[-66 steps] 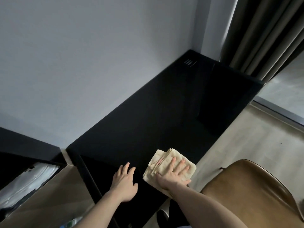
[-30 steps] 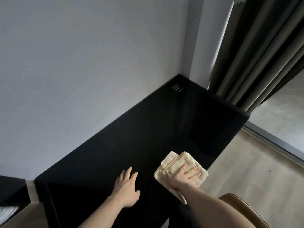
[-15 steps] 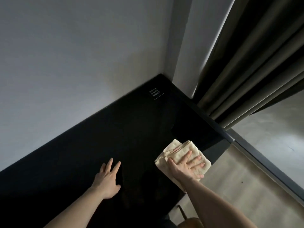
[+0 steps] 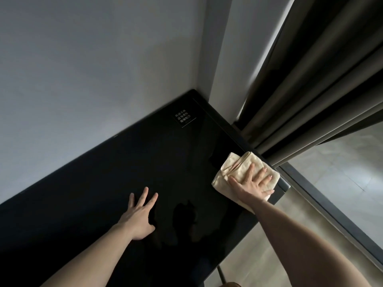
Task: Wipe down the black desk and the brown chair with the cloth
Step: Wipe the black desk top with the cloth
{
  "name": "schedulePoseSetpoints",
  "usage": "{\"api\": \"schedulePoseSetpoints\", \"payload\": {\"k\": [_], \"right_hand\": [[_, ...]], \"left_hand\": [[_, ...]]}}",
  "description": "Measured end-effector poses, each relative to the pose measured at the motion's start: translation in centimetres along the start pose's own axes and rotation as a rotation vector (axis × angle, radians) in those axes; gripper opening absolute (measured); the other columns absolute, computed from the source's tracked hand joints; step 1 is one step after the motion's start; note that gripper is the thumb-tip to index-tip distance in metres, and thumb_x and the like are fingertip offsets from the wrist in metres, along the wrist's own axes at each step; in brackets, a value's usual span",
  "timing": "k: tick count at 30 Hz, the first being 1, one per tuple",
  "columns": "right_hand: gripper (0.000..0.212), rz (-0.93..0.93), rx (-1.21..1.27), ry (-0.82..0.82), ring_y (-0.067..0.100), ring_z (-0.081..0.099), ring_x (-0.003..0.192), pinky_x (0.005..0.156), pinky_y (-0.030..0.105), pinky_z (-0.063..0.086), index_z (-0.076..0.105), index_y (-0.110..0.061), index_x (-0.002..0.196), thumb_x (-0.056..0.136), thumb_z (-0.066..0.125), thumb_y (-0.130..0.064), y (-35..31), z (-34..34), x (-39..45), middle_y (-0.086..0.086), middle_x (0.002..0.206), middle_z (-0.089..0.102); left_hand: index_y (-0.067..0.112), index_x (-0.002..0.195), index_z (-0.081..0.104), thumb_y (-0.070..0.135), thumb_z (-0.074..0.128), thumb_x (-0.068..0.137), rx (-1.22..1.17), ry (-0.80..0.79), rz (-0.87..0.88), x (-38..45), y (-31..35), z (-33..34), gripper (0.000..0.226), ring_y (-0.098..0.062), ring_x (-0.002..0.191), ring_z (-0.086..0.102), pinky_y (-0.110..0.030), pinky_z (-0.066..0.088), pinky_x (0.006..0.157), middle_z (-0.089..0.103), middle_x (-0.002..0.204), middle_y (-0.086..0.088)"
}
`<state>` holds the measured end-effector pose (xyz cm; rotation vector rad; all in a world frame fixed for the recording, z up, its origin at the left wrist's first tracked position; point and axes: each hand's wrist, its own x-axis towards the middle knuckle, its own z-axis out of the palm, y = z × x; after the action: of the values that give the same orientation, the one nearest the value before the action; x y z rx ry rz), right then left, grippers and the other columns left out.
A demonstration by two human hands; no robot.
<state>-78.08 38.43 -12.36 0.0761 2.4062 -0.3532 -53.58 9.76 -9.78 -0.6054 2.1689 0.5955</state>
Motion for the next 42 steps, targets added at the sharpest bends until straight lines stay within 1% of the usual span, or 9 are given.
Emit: {"api": "schedulePoseSetpoints", "payload": {"k": [3, 8, 15, 20, 22, 26, 34, 38, 42], "right_hand": [[0.115, -0.020, -0.018, 0.005, 0.034, -0.041, 0.151, 0.120, 0.069, -0.017, -0.024, -0.037, 0.163, 0.084, 0.039, -0.092, 0.3, 0.3, -1.1, 0.003, 0.165, -0.044], [0.101, -0.017, -0.091, -0.019, 0.037, -0.033, 0.155, 0.125, 0.067, -0.006, -0.018, -0.036, 0.166, 0.093, 0.034, -0.083, 1.3, 3.2, -5.1, 0.006, 0.168, -0.038], [0.099, -0.011, -0.059, -0.047, 0.043, -0.029, 0.156, 0.127, 0.064, 0.001, -0.020, -0.034, 0.165, 0.094, 0.031, -0.081, 1.3, 12.4, -15.6, 0.013, 0.167, -0.039], [0.098, 0.006, 0.005, -0.095, 0.043, -0.030, 0.155, 0.129, 0.061, -0.002, -0.021, -0.033, 0.165, 0.096, 0.031, -0.080, 1.7, 14.4, -19.3, 0.015, 0.166, -0.040], [0.100, 0.043, 0.030, -0.111, 0.042, -0.033, 0.154, 0.128, 0.062, -0.005, -0.021, -0.034, 0.164, 0.095, 0.032, -0.083, 1.5, 13.6, -18.6, 0.013, 0.166, -0.041], [0.120, 0.118, 0.045, -0.152, 0.045, -0.040, 0.150, 0.122, 0.071, -0.007, -0.033, -0.037, 0.158, 0.083, 0.041, -0.094, 0.3, 11.7, -15.7, 0.014, 0.160, -0.048], [0.129, 0.223, 0.074, -0.017, 0.046, -0.039, 0.150, 0.118, 0.080, -0.006, -0.030, -0.039, 0.160, 0.074, 0.045, -0.099, -2.8, 5.9, -6.1, 0.015, 0.161, -0.047], [0.128, 0.176, 0.017, 0.042, 0.044, -0.036, 0.152, 0.117, 0.080, -0.007, -0.024, -0.042, 0.161, 0.071, 0.046, -0.100, -3.0, 2.9, -1.3, 0.013, 0.165, -0.042], [0.120, 0.133, -0.041, 0.080, 0.044, -0.034, 0.153, 0.117, 0.080, -0.006, -0.023, -0.044, 0.161, 0.076, 0.043, -0.097, -3.0, 1.7, 1.3, 0.013, 0.166, -0.040]], "left_hand": [[0.044, 0.164, -0.014, 0.021, 0.064, 0.099, 0.029, -0.018, 0.015, -1.8, -0.7, 0.9, 0.105, -0.032, 0.157, -0.027, -0.029, 0.047, 0.104, -0.042, 0.164, 0.013], [0.040, 0.167, -0.003, 0.026, 0.061, 0.102, 0.051, -0.084, 0.001, -5.0, -3.6, 1.8, 0.093, -0.030, 0.161, -0.016, -0.048, 0.030, 0.124, -0.030, 0.170, 0.010], [0.037, 0.168, -0.002, 0.025, 0.059, 0.102, 0.082, -0.040, -0.030, -11.5, -8.9, 3.9, 0.091, -0.031, 0.162, -0.013, -0.049, 0.027, 0.126, -0.026, 0.172, 0.006], [0.037, 0.168, -0.002, 0.022, 0.058, 0.100, 0.103, -0.031, -0.071, -13.7, -11.0, 4.7, 0.092, -0.031, 0.162, -0.013, -0.048, 0.029, 0.124, -0.026, 0.173, 0.006], [0.037, 0.168, -0.002, 0.022, 0.058, 0.100, 0.107, -0.019, -0.071, -13.4, -10.7, 4.3, 0.092, -0.031, 0.162, -0.013, -0.048, 0.031, 0.124, -0.027, 0.172, 0.006], [0.038, 0.168, -0.001, 0.022, 0.057, 0.100, 0.087, 0.004, -0.061, -11.5, -8.7, 2.1, 0.091, -0.030, 0.162, -0.013, -0.048, 0.030, 0.124, -0.026, 0.172, 0.007], [0.037, 0.168, -0.001, 0.030, 0.060, 0.102, -0.001, 0.008, -0.018, -4.6, -3.8, -2.4, 0.090, -0.028, 0.161, -0.018, -0.050, 0.024, 0.127, -0.026, 0.173, 0.007], [0.035, 0.167, -0.013, 0.046, 0.064, 0.098, 0.063, -0.036, -0.072, -1.9, -3.6, -2.8, 0.104, -0.037, 0.157, -0.027, -0.061, 0.011, 0.128, -0.035, 0.169, -0.001], [0.041, 0.158, -0.032, 0.058, 0.073, 0.090, 0.068, -0.069, -0.142, -0.9, -6.2, -0.6, 0.126, -0.040, 0.154, -0.032, -0.070, 0.010, 0.125, -0.053, 0.158, 0.001]]}}
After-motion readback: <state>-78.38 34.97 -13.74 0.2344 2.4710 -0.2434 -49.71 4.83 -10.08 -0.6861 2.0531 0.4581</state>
